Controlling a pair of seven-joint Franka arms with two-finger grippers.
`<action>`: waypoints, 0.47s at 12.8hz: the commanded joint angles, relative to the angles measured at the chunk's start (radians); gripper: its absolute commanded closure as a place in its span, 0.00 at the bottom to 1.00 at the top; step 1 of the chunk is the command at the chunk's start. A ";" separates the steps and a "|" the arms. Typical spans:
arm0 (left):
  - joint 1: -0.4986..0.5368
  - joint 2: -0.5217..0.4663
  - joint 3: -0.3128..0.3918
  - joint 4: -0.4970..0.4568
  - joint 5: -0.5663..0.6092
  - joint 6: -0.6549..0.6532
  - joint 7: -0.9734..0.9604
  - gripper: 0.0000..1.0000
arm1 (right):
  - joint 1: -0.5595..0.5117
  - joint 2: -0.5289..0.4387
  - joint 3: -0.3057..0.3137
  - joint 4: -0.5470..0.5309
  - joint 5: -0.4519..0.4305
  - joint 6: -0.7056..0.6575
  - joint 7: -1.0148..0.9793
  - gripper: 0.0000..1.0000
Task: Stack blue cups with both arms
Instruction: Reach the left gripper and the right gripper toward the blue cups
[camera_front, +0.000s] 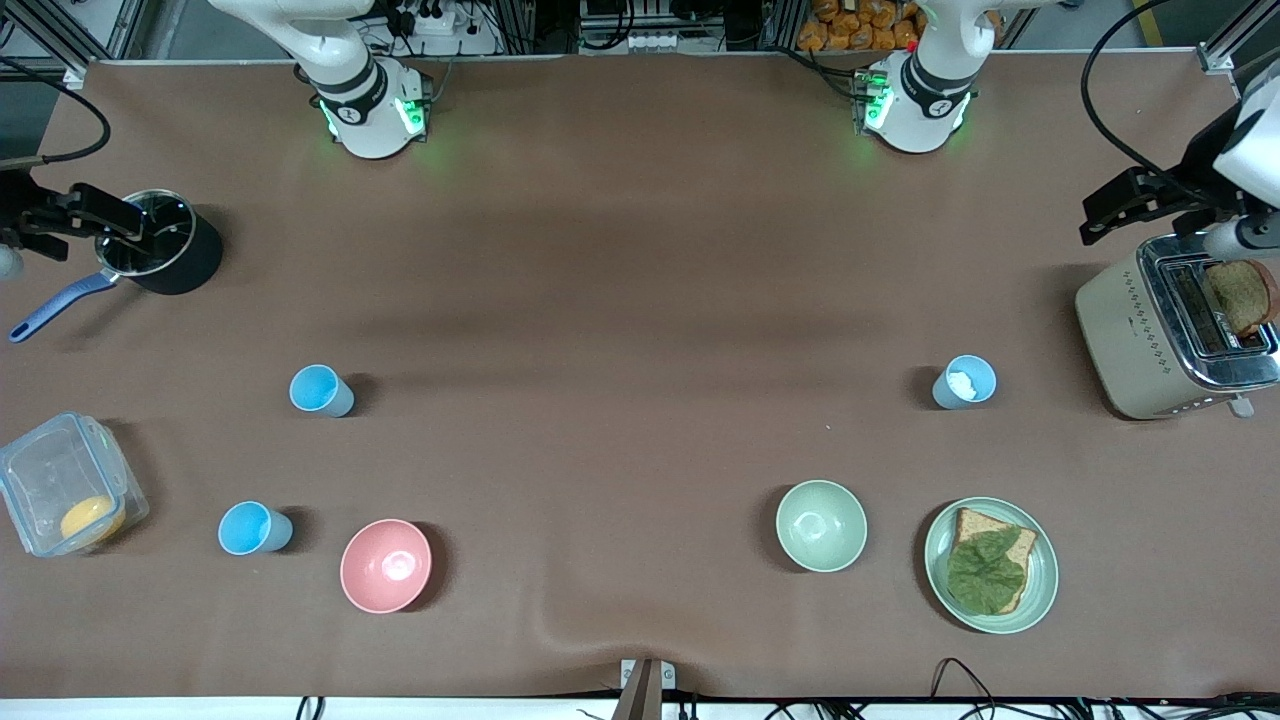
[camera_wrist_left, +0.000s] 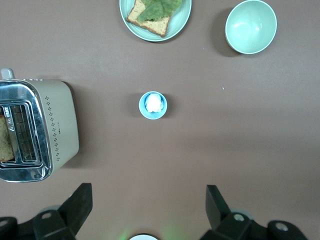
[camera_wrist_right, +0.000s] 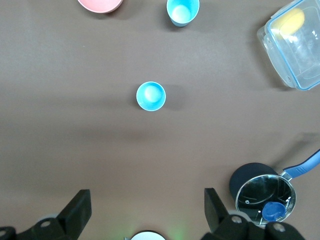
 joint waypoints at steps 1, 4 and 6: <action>-0.010 0.011 0.011 -0.003 0.001 0.000 0.019 0.00 | -0.016 -0.025 0.012 -0.009 0.002 -0.012 0.021 0.00; -0.007 0.052 0.011 0.007 0.000 0.009 0.020 0.00 | -0.016 -0.025 0.012 -0.011 0.002 -0.012 0.021 0.00; 0.004 0.091 0.010 -0.053 0.003 0.111 0.014 0.00 | -0.016 -0.025 0.012 -0.011 0.002 -0.012 0.021 0.00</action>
